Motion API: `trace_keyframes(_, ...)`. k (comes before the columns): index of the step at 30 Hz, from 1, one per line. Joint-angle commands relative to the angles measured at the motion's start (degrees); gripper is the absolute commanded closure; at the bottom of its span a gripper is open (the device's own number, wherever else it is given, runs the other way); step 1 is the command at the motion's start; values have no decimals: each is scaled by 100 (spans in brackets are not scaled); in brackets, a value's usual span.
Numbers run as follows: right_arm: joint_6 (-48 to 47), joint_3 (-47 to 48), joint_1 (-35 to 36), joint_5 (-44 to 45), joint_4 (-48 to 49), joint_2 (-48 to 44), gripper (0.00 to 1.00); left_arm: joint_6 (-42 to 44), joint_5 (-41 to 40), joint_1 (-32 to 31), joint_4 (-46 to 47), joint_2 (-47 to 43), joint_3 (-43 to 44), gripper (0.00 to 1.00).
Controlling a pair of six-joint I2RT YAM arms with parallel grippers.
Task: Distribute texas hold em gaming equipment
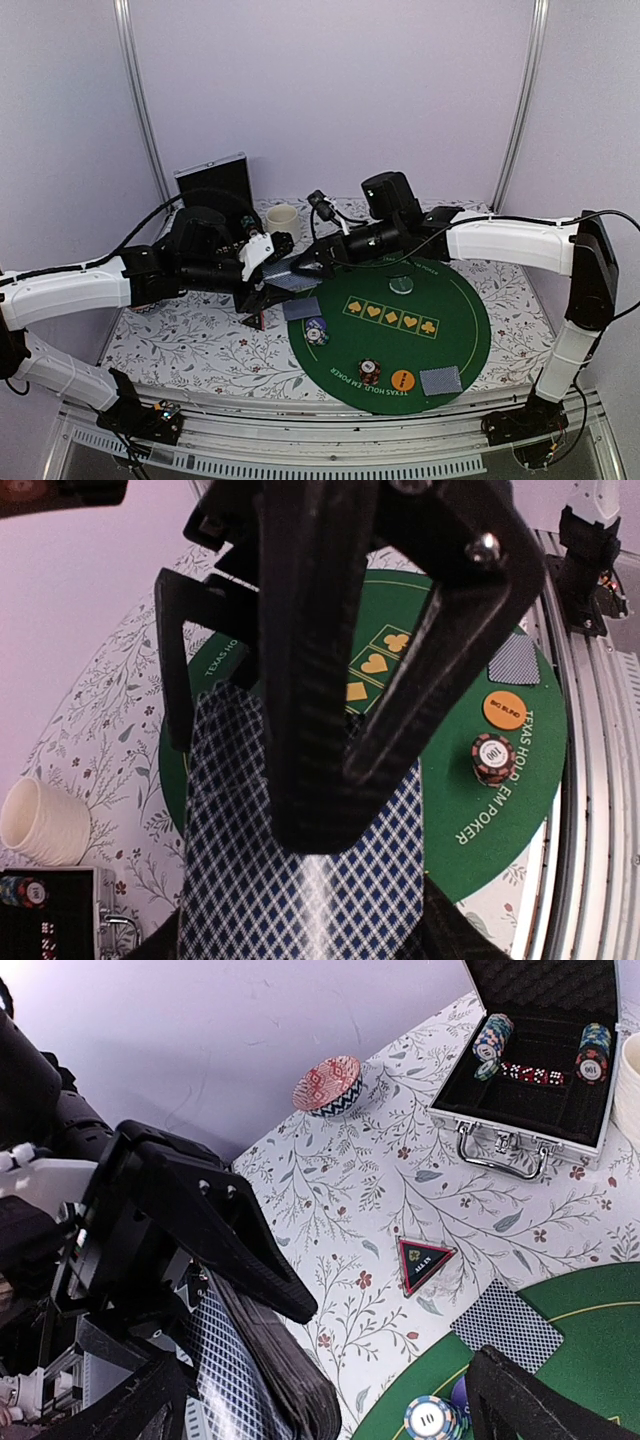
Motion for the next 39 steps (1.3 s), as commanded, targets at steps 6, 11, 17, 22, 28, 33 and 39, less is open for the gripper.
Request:
trace_keyframes(6, -172, 108, -63, -63, -171, 343, 15, -40, 177, 32, 240, -132, 32, 45)
trace_keyframes(11, -82, -206, -216, 18, -184, 59, 33, -42, 160, 34, 266, -146, 5, 46)
trace_keyframes(17, -153, -194, -235, 114, -417, -108, 47, -32, 130, 37, 250, -103, 13, 48)
trace_keyframes(22, -273, -105, -229, 279, -763, -209, 61, -19, 51, 35, 241, -103, 14, 48)
trace_keyframes(28, -353, -31, -245, 399, -1094, -398, 76, -16, 13, 39, 230, -93, 14, 48)
trace_keyframes(33, -414, 7, -274, 501, -1431, -530, 93, -12, 1, 39, 227, -87, 14, 48)
trace_keyframes(39, -504, 69, -348, 806, -1931, -784, 97, -11, -47, 38, 205, -84, 14, 48)
